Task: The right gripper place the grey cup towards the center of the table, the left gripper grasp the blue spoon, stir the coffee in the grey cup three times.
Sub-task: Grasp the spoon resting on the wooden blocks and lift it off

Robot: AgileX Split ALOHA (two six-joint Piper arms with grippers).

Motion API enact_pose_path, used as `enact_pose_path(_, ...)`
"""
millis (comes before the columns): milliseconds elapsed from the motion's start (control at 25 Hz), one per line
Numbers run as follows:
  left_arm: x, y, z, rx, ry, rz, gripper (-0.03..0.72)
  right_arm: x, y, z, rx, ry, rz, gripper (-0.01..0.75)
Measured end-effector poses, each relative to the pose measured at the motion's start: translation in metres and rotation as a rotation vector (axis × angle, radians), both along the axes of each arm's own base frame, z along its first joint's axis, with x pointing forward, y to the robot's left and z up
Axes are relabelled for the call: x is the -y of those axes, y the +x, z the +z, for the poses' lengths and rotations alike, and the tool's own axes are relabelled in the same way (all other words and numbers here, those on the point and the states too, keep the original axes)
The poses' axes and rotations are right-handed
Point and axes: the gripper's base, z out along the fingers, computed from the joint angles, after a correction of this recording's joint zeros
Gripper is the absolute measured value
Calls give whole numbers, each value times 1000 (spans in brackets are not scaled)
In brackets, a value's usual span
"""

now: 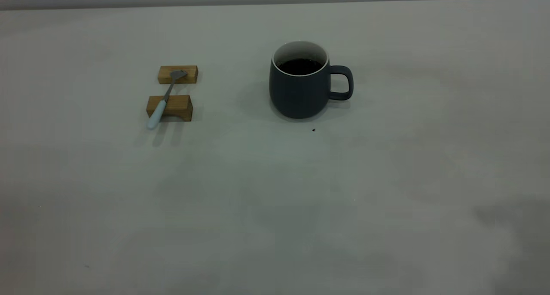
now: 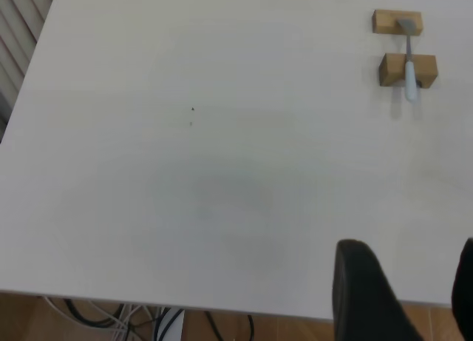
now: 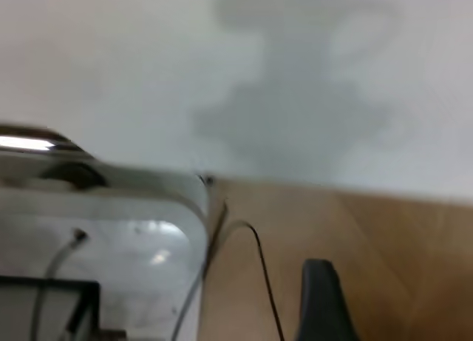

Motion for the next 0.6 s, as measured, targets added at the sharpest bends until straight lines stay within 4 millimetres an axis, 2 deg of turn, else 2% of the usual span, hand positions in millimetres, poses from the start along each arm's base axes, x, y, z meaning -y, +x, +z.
enact_pose_path(80,0,0,0,0,0,0,369,7,-24,-6,-22,-11,-29,537)
enact_pose_path(200,0,0,0,0,0,0,369,17,-48,-11,5,-7,-78,537)
enact_pose_path(400,0,0,0,0,0,0,369,24,-73,13,241,43,-113,537)
enact_pose_path(600,0,0,0,0,0,0,369,28,-108,30,488,90,-116,537)
